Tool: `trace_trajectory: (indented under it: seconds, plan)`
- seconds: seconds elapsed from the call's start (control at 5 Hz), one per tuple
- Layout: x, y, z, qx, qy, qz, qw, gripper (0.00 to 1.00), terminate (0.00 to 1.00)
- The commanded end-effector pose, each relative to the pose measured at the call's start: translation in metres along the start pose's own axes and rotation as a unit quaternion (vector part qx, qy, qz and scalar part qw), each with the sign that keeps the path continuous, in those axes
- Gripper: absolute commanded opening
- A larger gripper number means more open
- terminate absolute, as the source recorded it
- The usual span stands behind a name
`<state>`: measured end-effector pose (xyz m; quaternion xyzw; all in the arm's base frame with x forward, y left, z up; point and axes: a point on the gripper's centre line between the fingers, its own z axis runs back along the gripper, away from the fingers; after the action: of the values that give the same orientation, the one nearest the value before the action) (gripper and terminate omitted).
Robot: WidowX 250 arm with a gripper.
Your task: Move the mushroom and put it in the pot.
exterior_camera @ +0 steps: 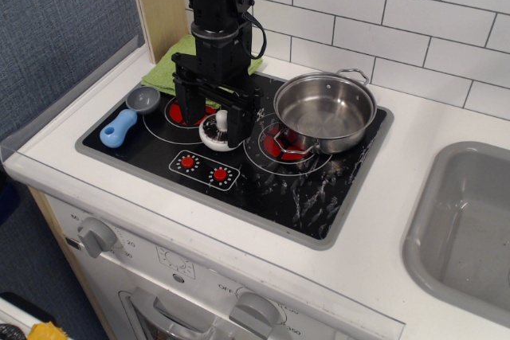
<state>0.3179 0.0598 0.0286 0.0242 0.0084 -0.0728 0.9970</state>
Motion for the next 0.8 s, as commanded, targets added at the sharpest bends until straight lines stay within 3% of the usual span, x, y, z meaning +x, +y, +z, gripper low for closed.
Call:
trace_trajectory:
  seconds: [0.0, 0.4, 0.6]
  plan:
    - [0.011, 0.000, 0.013, 0.011, -0.025, -0.009, 0.9996, 0.00, 0.00]
    - [0.010, 0.000, 0.013, 0.006, -0.022, -0.006, 0.9997, 0.00, 0.00]
    - [0.011, -0.003, 0.030, 0.005, -0.039, -0.005, 0.9992, 0.00, 0.00]
